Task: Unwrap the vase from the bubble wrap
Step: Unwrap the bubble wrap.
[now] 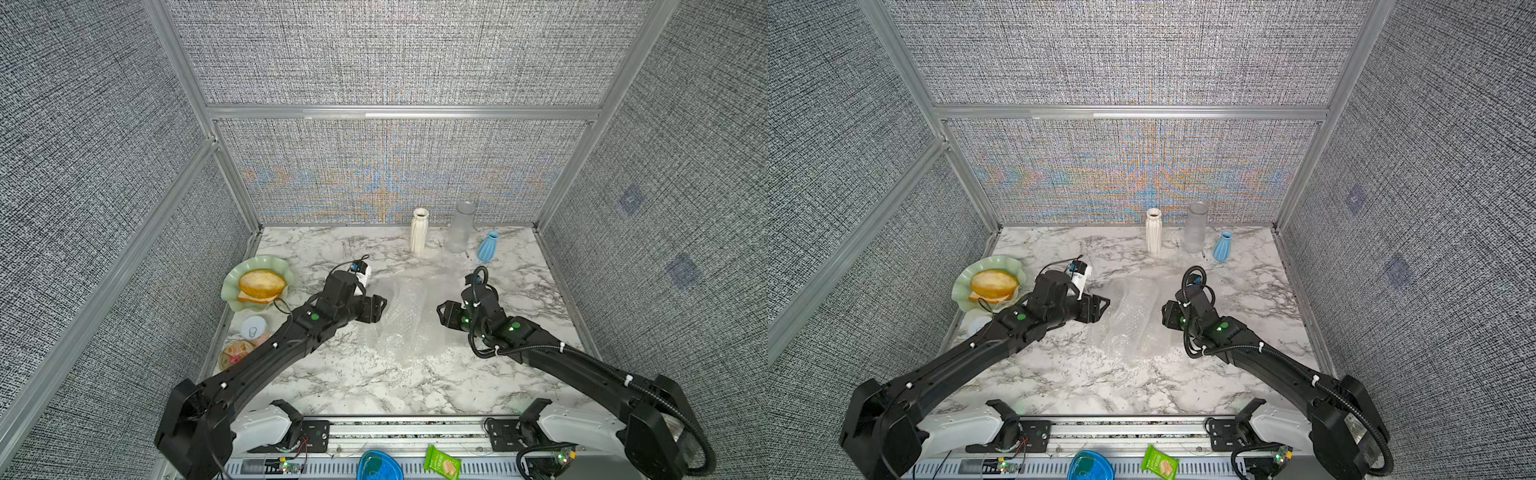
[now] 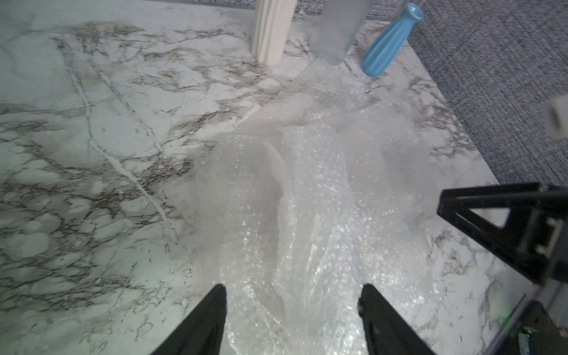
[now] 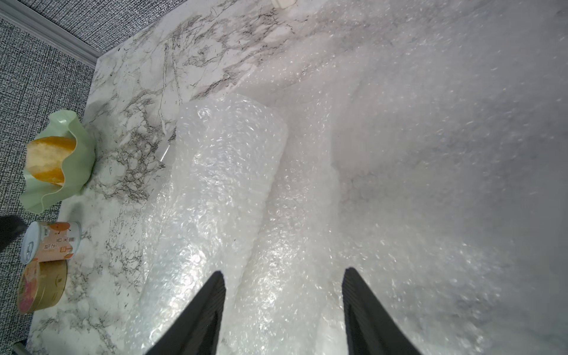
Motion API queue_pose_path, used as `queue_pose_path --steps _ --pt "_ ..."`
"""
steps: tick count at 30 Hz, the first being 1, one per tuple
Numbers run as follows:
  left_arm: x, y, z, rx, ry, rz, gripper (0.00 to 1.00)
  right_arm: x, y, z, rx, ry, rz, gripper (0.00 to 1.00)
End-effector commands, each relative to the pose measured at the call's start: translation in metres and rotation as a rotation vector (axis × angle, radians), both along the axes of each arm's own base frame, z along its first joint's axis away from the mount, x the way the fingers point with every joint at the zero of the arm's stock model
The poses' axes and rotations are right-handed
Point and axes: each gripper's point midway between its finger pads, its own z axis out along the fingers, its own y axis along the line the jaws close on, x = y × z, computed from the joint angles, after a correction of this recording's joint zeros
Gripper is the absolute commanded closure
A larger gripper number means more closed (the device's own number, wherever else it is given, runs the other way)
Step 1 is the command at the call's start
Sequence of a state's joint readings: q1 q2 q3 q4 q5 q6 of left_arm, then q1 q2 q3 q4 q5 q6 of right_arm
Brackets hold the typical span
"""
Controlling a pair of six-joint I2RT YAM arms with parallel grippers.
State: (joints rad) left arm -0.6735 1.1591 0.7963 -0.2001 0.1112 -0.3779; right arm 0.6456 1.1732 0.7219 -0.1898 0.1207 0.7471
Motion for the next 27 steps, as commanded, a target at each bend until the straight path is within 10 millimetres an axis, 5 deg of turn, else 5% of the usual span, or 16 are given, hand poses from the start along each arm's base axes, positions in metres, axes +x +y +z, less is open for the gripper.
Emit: queue_pose_path --steps 1,18,27 --pt "-0.009 -0.015 0.011 -0.012 -0.096 -0.042 0.31 0.003 -0.003 0.000 0.014 -0.003 -0.029 0.44" --pt "-0.042 -0.074 -0.049 0.263 -0.093 -0.133 0.44 0.000 -0.029 -0.014 0.052 0.016 -0.072 0.44" --pt "-0.038 -0.063 -0.067 0.460 -0.107 -0.042 0.51 -0.001 -0.034 -0.016 0.050 0.008 -0.072 0.43"
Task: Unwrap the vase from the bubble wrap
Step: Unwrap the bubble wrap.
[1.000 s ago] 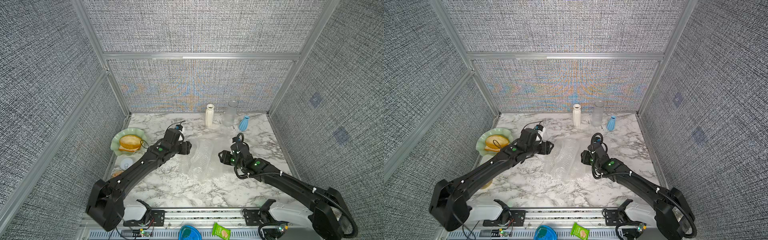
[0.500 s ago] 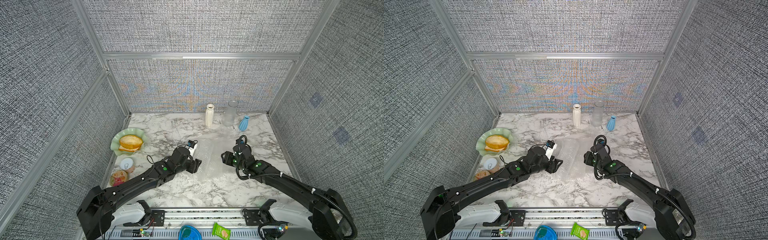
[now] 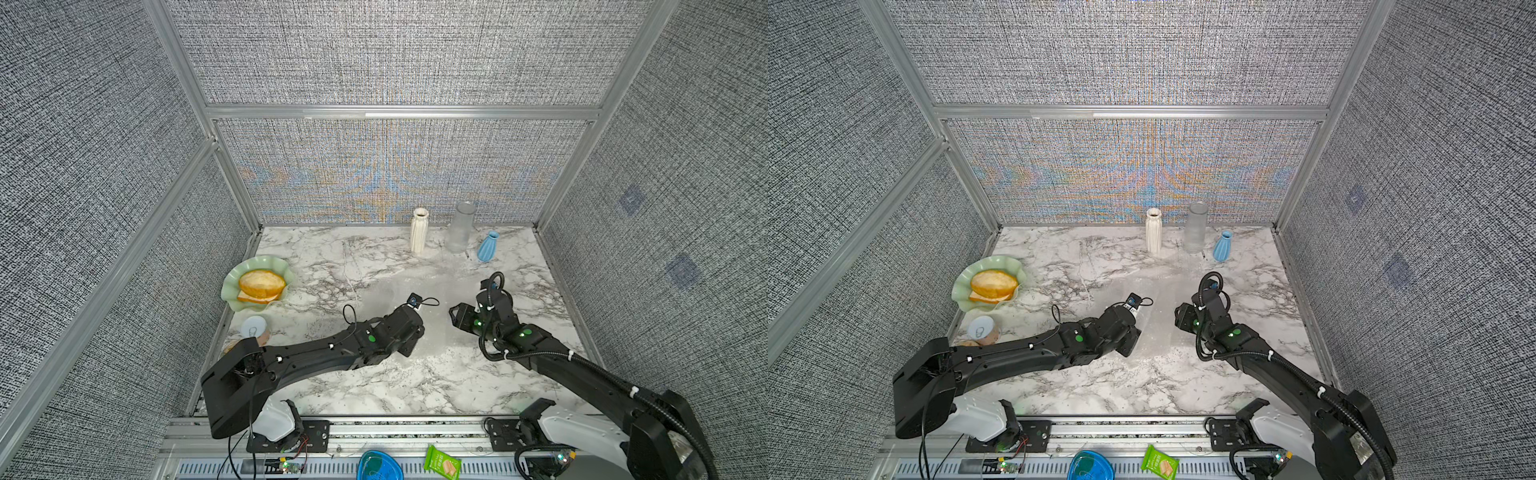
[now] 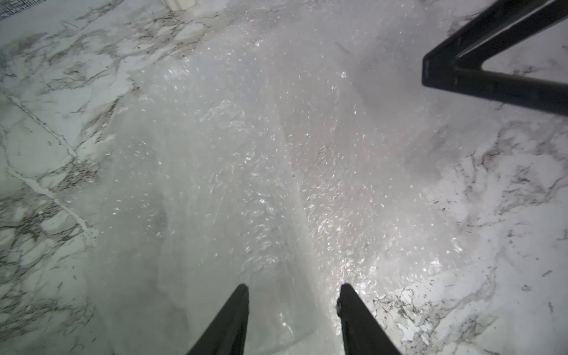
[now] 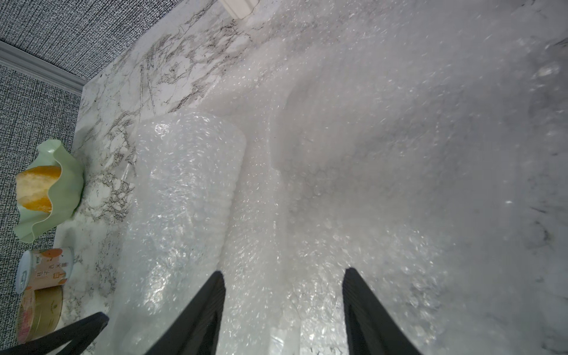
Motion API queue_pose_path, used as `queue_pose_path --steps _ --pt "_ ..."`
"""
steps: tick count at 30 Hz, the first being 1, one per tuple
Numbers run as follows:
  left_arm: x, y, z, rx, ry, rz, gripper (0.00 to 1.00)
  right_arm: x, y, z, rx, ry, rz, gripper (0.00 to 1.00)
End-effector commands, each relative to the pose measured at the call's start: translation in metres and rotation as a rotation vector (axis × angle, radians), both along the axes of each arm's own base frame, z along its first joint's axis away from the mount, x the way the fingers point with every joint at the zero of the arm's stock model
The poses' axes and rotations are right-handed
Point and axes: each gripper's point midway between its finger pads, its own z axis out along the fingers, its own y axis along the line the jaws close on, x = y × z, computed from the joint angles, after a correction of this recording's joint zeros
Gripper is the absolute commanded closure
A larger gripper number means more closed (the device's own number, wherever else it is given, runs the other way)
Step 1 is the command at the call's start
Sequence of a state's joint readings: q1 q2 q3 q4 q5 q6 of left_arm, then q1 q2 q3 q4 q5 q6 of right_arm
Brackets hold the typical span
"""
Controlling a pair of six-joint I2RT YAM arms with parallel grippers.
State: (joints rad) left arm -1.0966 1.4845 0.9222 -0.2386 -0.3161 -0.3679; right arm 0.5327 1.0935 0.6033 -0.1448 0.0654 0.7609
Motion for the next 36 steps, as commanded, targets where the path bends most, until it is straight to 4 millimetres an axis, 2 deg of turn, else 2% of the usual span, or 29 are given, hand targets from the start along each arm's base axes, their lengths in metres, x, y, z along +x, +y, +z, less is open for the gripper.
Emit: queue_pose_path --steps 1,5,11,14,17,18,20,24,36 --pt "0.009 0.019 -0.001 0.096 -0.049 0.076 0.51 0.001 0.001 0.002 0.008 -0.014 0.009 0.43" --pt "0.008 0.023 -0.006 0.150 -0.056 0.082 0.52 0.002 0.002 0.001 0.008 -0.014 0.009 0.43" --pt "0.006 0.018 -0.012 0.200 -0.063 0.081 0.52 0.002 0.004 0.001 0.013 -0.010 0.018 0.43" --pt "0.011 0.024 -0.014 0.247 -0.055 0.169 0.55 0.002 0.004 0.001 0.014 -0.004 0.020 0.43" --pt "0.014 0.029 -0.019 0.344 -0.063 0.193 0.66 0.001 0.003 0.001 0.009 -0.004 0.018 0.43" --pt "0.014 0.028 -0.021 0.359 -0.062 0.191 0.74 0.001 0.002 0.001 0.009 -0.006 0.014 0.43" --pt "0.015 0.025 -0.019 0.351 -0.060 0.188 0.87 0.002 0.002 0.003 0.010 -0.011 0.012 0.43" --pt "0.014 0.022 -0.008 0.292 -0.067 0.184 1.00 0.001 0.002 0.004 0.009 -0.010 0.016 0.43" --pt "0.011 0.024 0.008 0.181 -0.037 0.164 1.00 0.003 0.006 0.007 0.008 -0.009 0.035 0.43"
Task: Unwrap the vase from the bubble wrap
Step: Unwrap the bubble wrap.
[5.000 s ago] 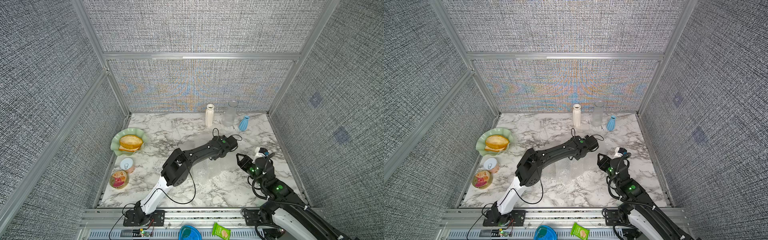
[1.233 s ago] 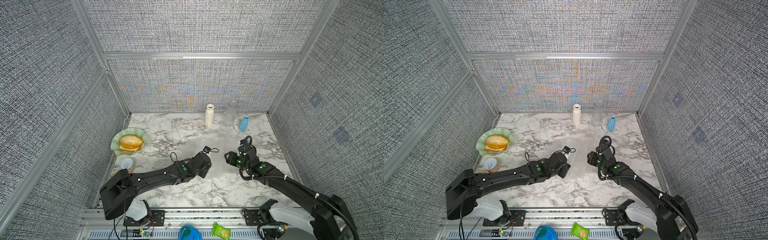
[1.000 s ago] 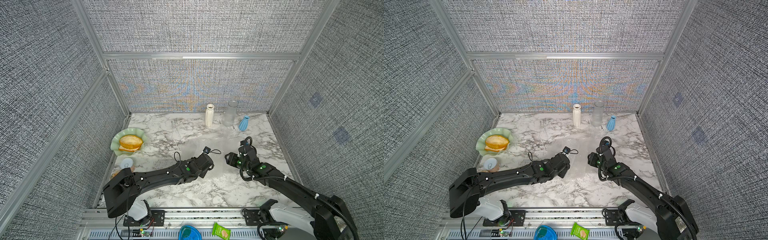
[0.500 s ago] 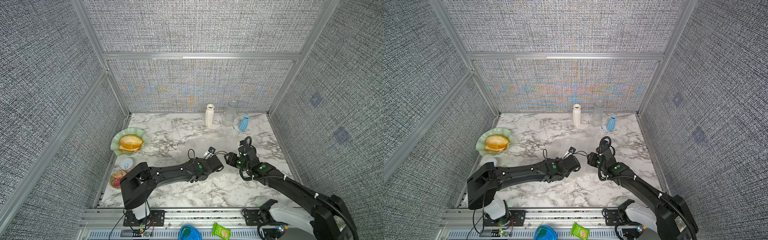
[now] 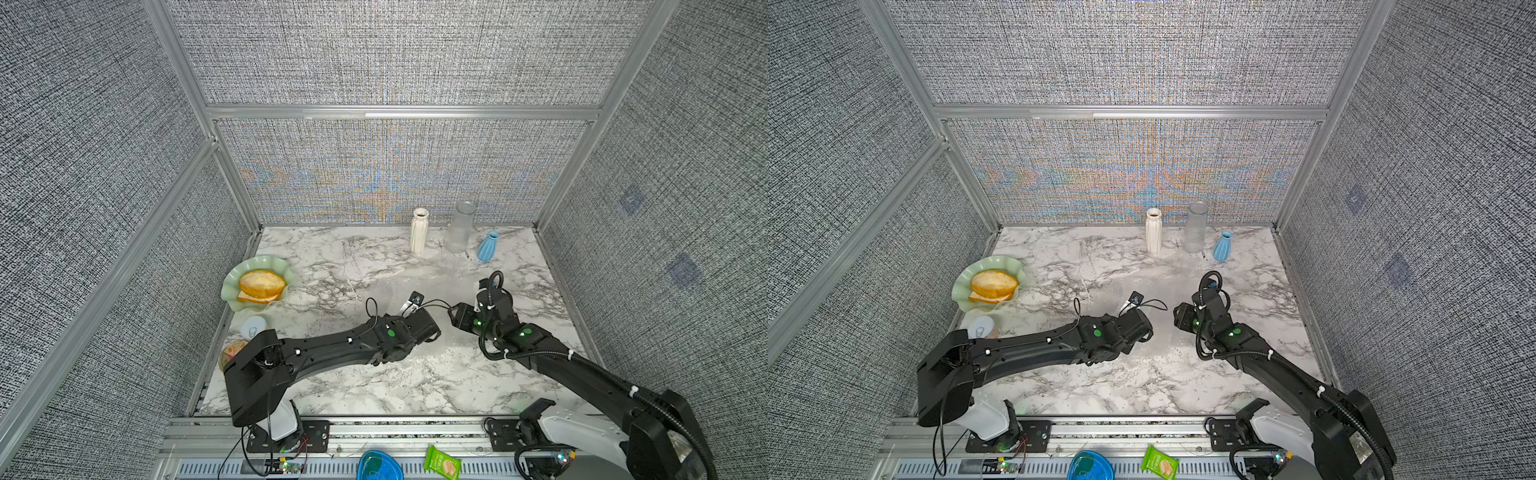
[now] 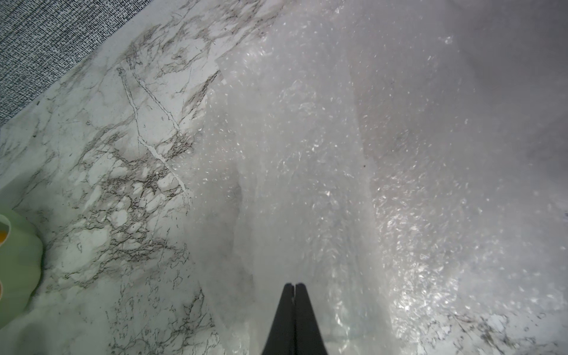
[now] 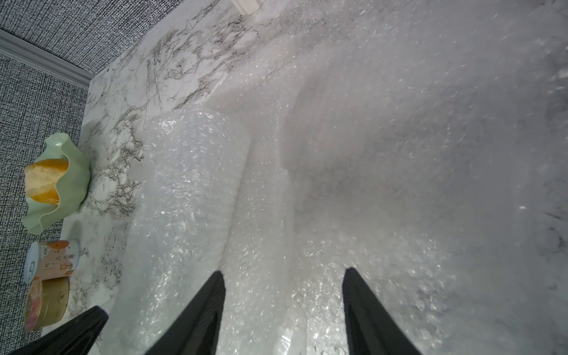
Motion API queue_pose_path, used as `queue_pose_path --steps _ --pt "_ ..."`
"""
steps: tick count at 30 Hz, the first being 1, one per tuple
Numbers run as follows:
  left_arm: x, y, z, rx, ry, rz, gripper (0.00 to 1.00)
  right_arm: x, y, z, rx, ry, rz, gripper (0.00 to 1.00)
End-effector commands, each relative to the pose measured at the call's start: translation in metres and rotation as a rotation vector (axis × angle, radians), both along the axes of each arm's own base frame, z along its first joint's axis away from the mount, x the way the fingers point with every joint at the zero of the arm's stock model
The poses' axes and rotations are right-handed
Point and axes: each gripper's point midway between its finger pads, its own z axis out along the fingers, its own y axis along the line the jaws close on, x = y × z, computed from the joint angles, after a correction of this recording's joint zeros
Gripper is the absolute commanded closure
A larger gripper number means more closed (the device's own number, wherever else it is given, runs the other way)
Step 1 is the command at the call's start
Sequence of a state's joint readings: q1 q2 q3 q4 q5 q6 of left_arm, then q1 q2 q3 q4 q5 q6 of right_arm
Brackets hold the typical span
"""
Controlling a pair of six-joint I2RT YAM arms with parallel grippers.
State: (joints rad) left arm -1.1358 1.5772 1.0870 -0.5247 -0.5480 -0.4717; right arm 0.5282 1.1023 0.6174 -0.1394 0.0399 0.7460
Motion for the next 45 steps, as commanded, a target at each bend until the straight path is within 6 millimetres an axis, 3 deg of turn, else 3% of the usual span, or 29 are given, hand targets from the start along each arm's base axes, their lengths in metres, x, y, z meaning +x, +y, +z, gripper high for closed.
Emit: queue_pose_path --steps 1,10,15,23,34,40,45 --pt "0.000 0.001 0.005 -0.051 0.016 -0.001 1.00 0.000 0.002 0.003 -0.003 -0.004 0.015 0.43" --pt "0.010 0.021 0.014 -0.252 0.031 0.026 1.00 0.000 0.014 0.005 -0.044 -0.002 0.050 0.43" --pt "0.016 0.034 0.011 -0.322 0.045 0.061 1.00 0.002 0.032 0.012 -0.101 -0.008 0.087 0.43" --pt "0.028 0.061 0.011 -0.427 0.036 0.134 1.00 0.013 0.078 0.017 -0.222 0.035 0.161 0.43" --pt "0.036 0.099 0.002 -0.508 0.018 0.251 1.00 0.020 0.142 0.004 -0.429 0.108 0.247 0.39" --pt "0.035 0.113 -0.004 -0.549 -0.001 0.289 1.00 0.024 0.147 -0.011 -0.541 0.152 0.226 0.38" --pt "0.034 0.120 -0.004 -0.560 -0.030 0.285 1.00 0.021 0.131 -0.024 -0.616 0.177 0.195 0.38"
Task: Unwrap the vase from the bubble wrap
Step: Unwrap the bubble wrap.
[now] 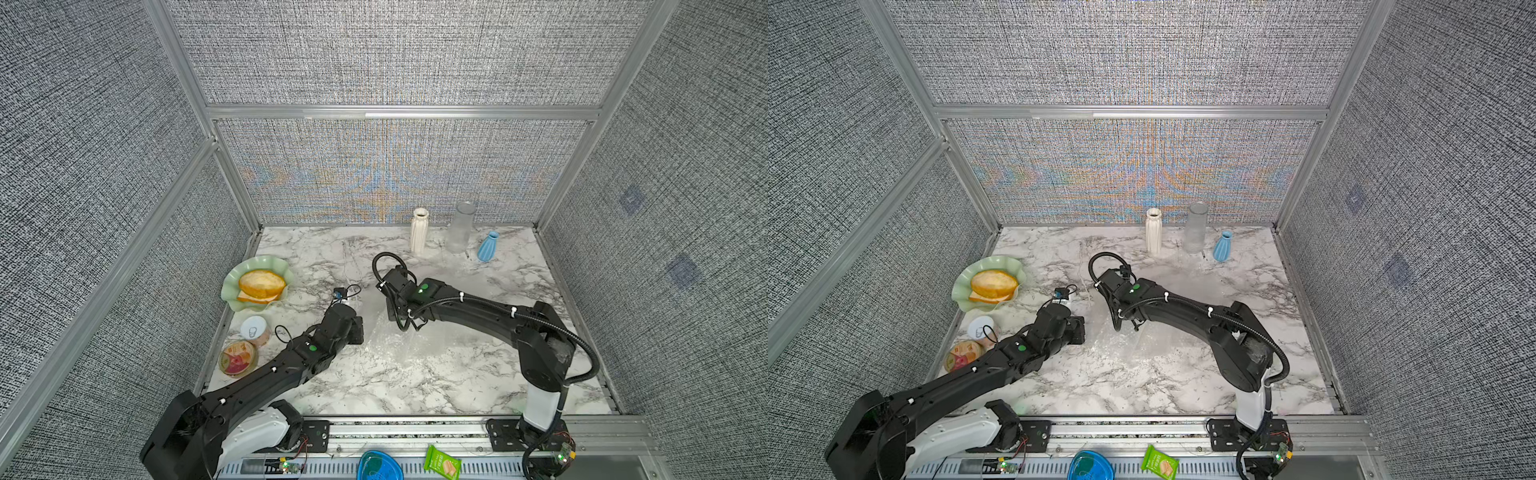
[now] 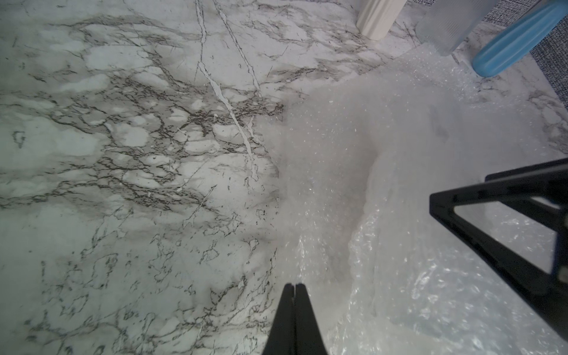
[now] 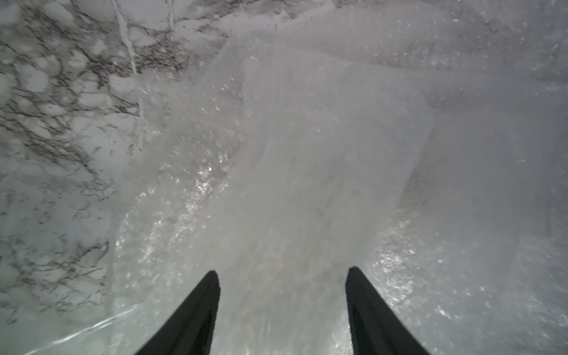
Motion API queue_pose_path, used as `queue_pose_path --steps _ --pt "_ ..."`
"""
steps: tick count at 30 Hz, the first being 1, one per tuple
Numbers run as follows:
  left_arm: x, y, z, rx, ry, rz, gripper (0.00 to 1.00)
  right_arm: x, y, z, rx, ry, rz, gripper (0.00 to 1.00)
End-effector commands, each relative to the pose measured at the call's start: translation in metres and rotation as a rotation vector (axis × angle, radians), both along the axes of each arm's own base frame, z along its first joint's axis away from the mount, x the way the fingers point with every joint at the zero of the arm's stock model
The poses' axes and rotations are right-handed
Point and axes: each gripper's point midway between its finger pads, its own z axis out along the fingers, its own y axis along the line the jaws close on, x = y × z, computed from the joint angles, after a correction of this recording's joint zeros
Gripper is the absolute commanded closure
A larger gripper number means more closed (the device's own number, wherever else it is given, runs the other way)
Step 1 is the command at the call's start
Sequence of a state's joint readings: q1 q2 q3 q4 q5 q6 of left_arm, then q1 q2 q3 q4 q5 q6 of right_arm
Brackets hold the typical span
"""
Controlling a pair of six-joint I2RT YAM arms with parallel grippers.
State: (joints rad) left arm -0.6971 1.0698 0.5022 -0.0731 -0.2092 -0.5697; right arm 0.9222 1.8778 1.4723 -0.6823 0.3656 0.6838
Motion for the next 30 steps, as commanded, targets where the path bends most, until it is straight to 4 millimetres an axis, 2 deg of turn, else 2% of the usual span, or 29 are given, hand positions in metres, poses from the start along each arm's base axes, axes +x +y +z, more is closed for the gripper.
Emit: queue_pose_path --steps 1,11,22,26,30 --pt "0.006 -0.001 0.009 -0.030 -0.043 0.009 1.00 -0.005 -0.025 -0.006 -0.090 0.004 -0.048 0.38" --pt "0.010 -0.006 0.008 -0.029 -0.030 -0.015 1.00 -0.017 -0.064 -0.007 -0.086 -0.017 -0.104 0.38" --pt "0.015 -0.014 0.004 -0.016 -0.007 -0.038 1.00 -0.043 -0.125 -0.029 -0.061 0.014 -0.211 0.38" --pt "0.016 -0.017 0.001 -0.017 0.002 -0.045 1.00 -0.050 -0.149 -0.015 -0.065 -0.019 -0.259 0.38" --pt "0.018 -0.021 -0.005 -0.022 0.012 -0.055 1.00 -0.050 -0.167 0.022 -0.051 -0.110 -0.304 0.38"
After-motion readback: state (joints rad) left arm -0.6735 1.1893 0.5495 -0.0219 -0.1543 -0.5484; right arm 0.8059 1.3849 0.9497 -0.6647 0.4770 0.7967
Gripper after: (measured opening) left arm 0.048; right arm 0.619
